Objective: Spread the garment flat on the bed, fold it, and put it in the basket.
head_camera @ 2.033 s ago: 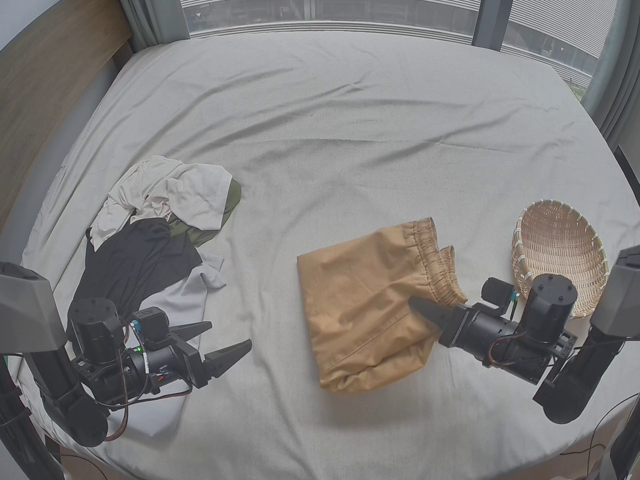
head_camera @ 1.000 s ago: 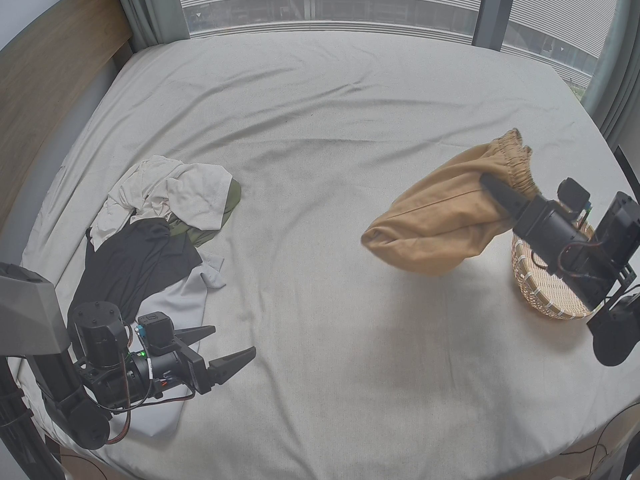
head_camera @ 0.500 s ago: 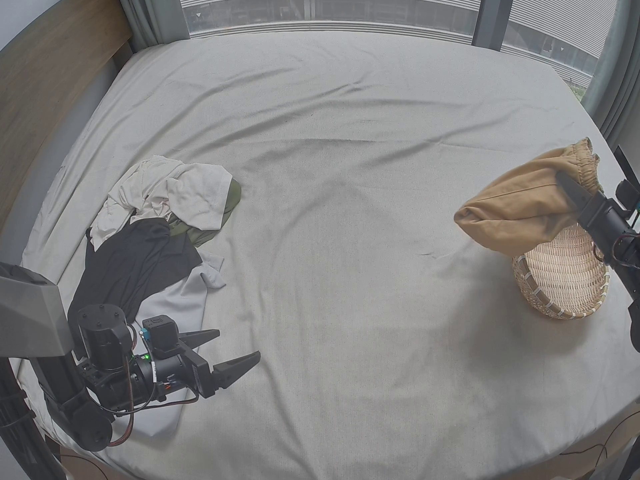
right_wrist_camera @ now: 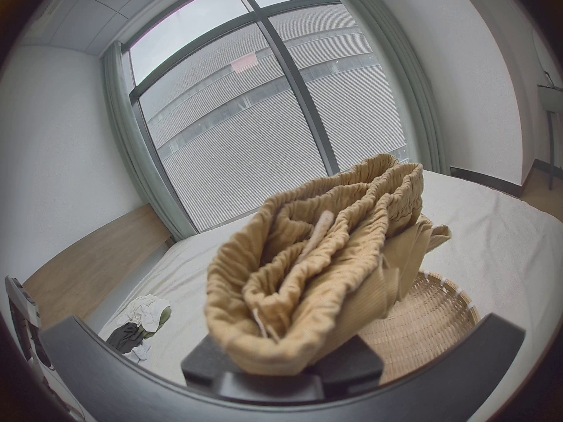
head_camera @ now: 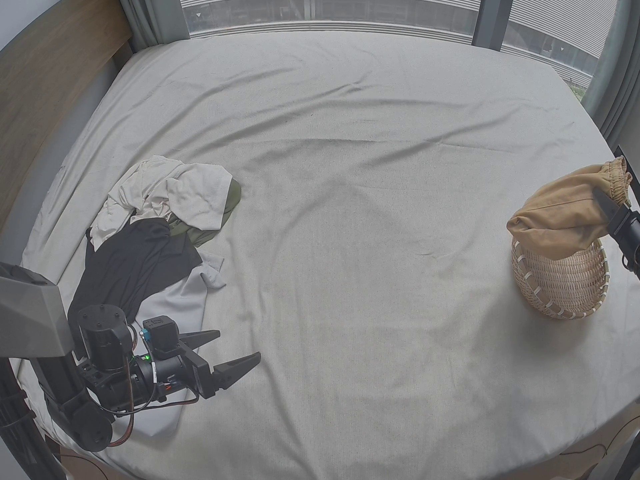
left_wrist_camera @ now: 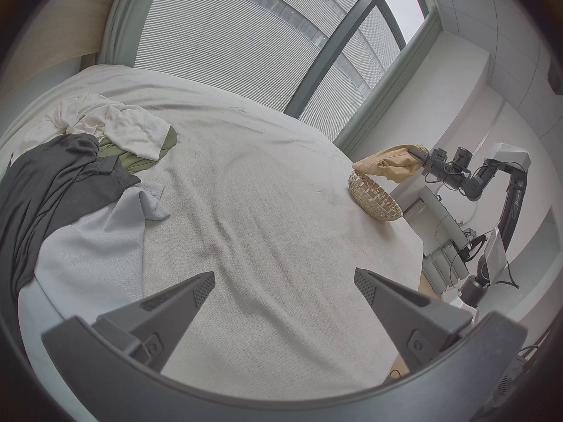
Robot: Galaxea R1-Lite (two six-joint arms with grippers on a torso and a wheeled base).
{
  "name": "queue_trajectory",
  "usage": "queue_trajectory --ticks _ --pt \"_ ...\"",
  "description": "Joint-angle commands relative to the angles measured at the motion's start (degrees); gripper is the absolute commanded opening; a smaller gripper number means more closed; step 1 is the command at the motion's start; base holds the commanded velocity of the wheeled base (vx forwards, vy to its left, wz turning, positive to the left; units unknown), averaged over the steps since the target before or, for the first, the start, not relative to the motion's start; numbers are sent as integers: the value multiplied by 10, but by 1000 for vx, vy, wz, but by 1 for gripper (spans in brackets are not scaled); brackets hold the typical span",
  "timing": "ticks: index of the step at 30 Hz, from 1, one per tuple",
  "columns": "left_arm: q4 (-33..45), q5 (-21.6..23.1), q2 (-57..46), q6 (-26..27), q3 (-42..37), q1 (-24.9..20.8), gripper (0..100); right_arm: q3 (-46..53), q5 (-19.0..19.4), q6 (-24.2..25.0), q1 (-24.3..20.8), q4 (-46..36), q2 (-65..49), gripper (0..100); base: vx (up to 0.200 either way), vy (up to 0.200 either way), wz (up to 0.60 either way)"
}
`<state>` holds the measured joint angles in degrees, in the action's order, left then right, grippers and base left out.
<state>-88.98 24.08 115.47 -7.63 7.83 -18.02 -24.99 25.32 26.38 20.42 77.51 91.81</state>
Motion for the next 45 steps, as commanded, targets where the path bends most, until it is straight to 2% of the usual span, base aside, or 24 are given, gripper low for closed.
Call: queue_trajectory --ticks 1,9,10,14,17,22,25,30,31,32,34,35,36,39,41,43,45 --pt "-2 0 -1 0 -1 0 100 14 1 -5 16 -1 12 0 0 0 0" --pt "-2 0 -2 0 0 0 100 52 3 -35 16 -1 11 0 0 0 0" --pt "-2 0 -2 0 0 0 100 57 3 -36 13 0 11 100 0 0 0" --pt "-2 0 -2 0 0 0 100 69 9 -38 12 3 7 100 0 0 0" --pt "-2 0 -2 0 0 0 100 72 10 -58 16 -2 -6 100 0 0 0" --pt "-2 0 -9 0 1 0 100 115 10 -72 20 -30 -82 100 0 0 0" --pt "-2 0 -11 0 1 0 100 120 10 -73 19 -67 -138 100 0 0 0" --pt "-2 0 -24 -4 2 -1 100 63 17 -73 -6 -207 -254 100 0 0 0" --pt "-2 1 -25 -4 2 -1 100 60 18 -73 -7 -212 -255 100 0 0 0" --pt "-2 1 -40 -8 3 -8 100 35 30 -77 -54 -270 -267 100 0 0 0" --pt "-1 1 -59 -13 4 -17 100 28 31 -87 -121 -317 -269 100 0 0 0" --pt "-2 -2 -75 -12 8 -18 100 29 30 -98 -184 -346 -269 100 0 0 0" --pt "-2 -3 -84 -11 11 -18 100 31 29 -103 -210 -357 -269 100 0 0 0" --pt "-1 -10 -177 -21 19 -16 100 74 12 -138 -327 -373 -274 100 0 0 0" --pt "0 -17 -218 -35 16 -15 100 98 2 -150 -362 -372 -284 100 0 0 0" --pt "5 -33 -314 -77 0 -16 100 140 -26 -161 -410 -376 -335 100 0 0 0" --pt "18 -39 -379 -87 -28 -18 100 160 -35 -162 -421 -378 -376 100 0 0 0"
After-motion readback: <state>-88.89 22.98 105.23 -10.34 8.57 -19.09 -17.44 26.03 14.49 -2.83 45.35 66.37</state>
